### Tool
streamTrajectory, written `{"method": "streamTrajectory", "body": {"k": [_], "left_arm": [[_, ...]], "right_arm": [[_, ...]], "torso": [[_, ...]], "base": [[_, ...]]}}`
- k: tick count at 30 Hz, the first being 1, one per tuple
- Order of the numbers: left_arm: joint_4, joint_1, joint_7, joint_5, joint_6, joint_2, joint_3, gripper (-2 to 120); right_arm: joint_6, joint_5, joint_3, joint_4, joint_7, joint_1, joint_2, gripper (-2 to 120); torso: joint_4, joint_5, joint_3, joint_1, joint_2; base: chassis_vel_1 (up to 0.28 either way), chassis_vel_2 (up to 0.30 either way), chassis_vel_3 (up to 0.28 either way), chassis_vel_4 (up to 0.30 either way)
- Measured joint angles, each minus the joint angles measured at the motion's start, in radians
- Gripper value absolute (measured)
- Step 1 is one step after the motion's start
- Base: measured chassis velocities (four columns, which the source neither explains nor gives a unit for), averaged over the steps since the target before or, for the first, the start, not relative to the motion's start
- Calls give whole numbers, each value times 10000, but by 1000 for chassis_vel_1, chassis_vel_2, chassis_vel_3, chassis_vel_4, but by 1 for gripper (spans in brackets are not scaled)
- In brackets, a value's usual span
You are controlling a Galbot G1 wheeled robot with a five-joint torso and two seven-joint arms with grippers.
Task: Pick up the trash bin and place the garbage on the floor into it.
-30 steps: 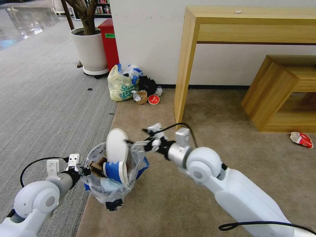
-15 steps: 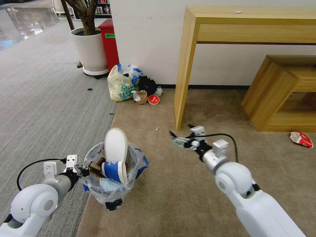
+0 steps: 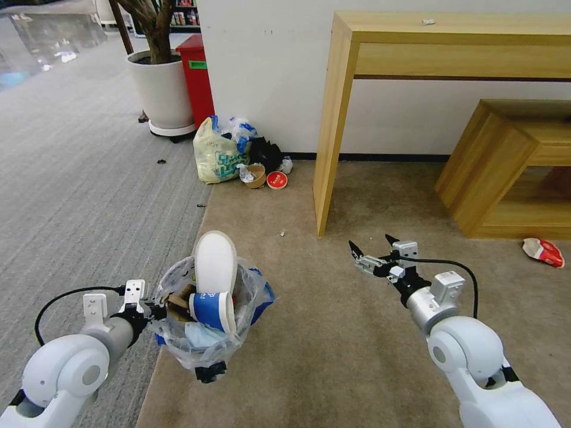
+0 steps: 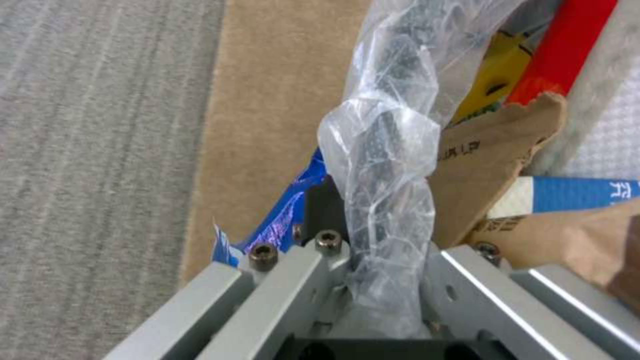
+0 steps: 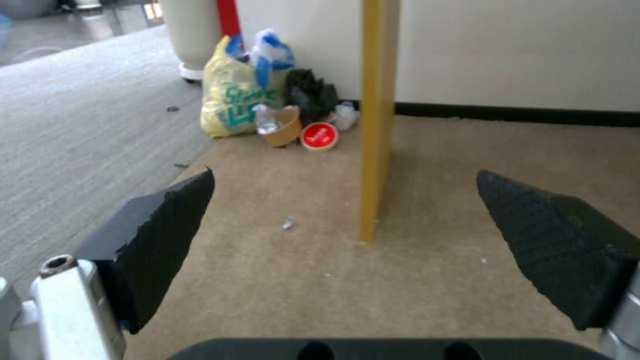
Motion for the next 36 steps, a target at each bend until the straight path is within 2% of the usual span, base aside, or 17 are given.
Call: {"method": "streamTrajectory", "body": {"k": [5,9,14,20,22,23,25,27,28,30,32,35,36], "left_arm": [[-130,77,12,-19,0,-75,0,0],[-304,89,2,-35,0,-94,19,0],[-502,198,-66,4,0,-134,90,0],[-736,283,-143,48,0,-221,161,0],[-824,341,-153,78,0,-256,170,0],[-867,374,-153,100,0,-282,169,0],[-895,402,-153,116,0,-301,169,0],[-939,453,-152,158,0,-344,166,0],[-966,476,-151,173,0,-364,164,0],[-992,500,-148,201,0,-392,164,0],[-1022,530,-143,227,0,-427,163,0],[-1045,545,-136,242,0,-434,160,0],[-1047,547,-132,253,0,-443,162,0]], "right_arm": [[5,32,232,-39,48,-92,22,100],[5,59,550,-41,-6,-238,-55,100],[24,67,823,173,-66,-546,16,100],[117,23,1000,314,-181,-852,93,100],[152,1,1042,372,-196,-923,140,100],[176,-14,1047,372,-201,-949,161,100],[196,-25,1059,372,-204,-965,170,100],[225,-44,1073,377,-218,-998,180,100],[233,-53,1074,380,-224,-1006,188,100],[237,-63,1073,380,-227,-1022,202,100],[264,-81,1062,385,-229,-1027,219,100],[275,-89,1039,386,-230,-1028,232,100],[295,-94,1033,385,-231,-1027,239,100]], "torso": [[2,0,1,0,0],[-6,5,1,0,0],[0,0,1,0,0],[-3,10,2,0,1],[-4,-5,0,-1,1],[0,8,1,-1,0],[-2,8,1,0,0],[-3,-10,0,0,0],[1,6,1,0,1],[-1,10,1,0,0],[-3,-8,0,0,0],[2,10,0,-1,1],[-2,2,1,0,1]], "base": [[-174,-173,169,173],[-239,-229,225,222],[-268,-260,286,285],[-316,-338,322,326],[-360,-340,362,327],[-369,-348,358,360],[-320,-348,358,330],[-340,-341,339,326],[-332,-323,328,322],[-332,-327,332,333],[-323,-340,338,346],[-316,-338,322,334],[-326,-331,326,323]]}}
